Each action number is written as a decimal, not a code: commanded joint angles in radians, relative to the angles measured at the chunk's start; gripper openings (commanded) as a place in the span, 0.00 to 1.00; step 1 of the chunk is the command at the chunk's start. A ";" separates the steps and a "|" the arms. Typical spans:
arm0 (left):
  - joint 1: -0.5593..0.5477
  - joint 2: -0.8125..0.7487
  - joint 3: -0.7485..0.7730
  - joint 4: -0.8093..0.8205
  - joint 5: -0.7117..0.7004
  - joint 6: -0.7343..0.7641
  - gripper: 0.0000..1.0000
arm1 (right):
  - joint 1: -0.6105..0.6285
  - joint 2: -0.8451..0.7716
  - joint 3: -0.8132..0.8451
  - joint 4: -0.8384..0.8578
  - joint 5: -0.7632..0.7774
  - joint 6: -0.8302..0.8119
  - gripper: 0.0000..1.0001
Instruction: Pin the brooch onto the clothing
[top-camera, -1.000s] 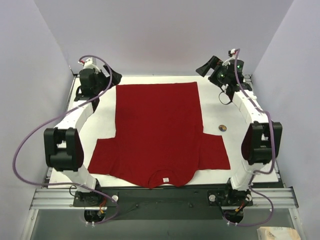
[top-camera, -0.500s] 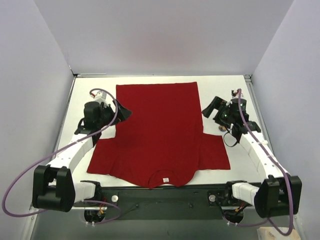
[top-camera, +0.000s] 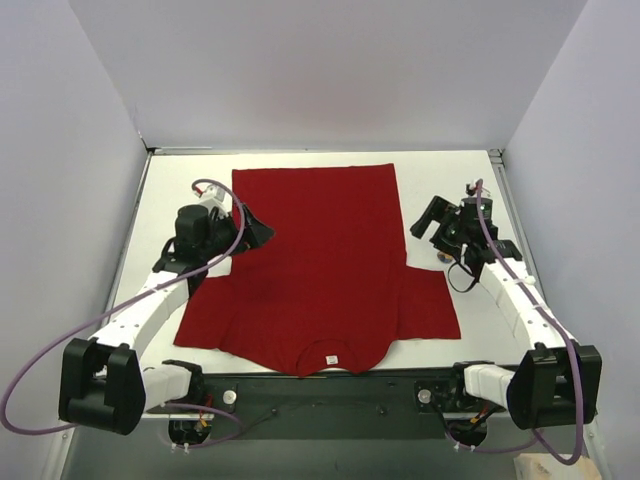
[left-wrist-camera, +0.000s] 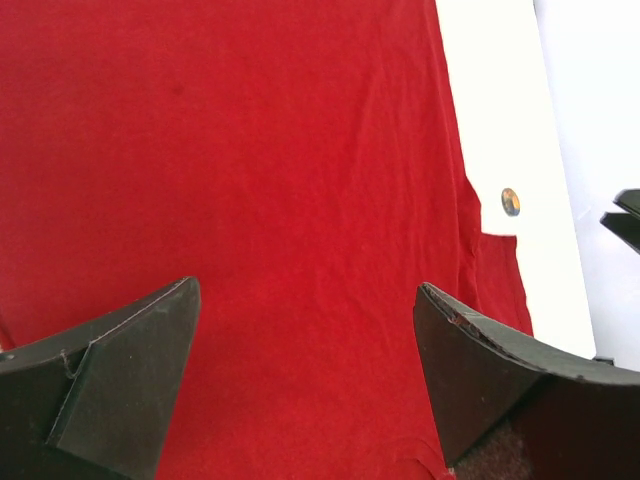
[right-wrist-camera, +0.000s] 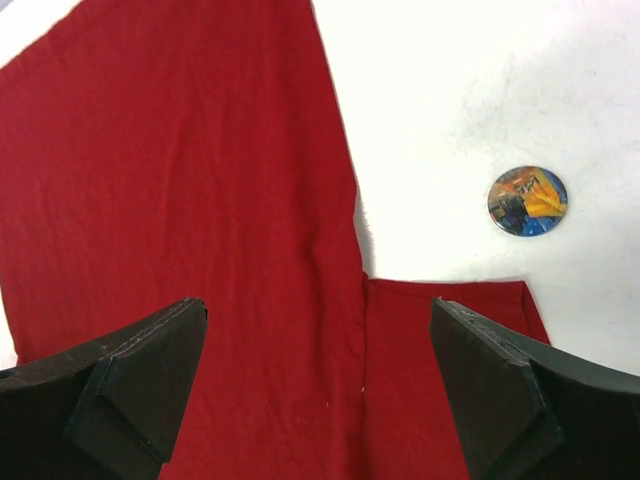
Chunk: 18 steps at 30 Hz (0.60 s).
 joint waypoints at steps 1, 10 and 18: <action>-0.070 0.049 0.147 -0.028 -0.015 0.046 0.97 | -0.014 0.035 0.054 -0.036 0.030 0.009 1.00; -0.281 0.278 0.376 -0.103 -0.025 0.089 0.97 | -0.114 0.103 0.063 -0.061 0.093 0.043 1.00; -0.470 0.473 0.593 -0.123 -0.015 0.081 0.97 | -0.299 0.270 0.081 -0.061 -0.021 0.098 0.95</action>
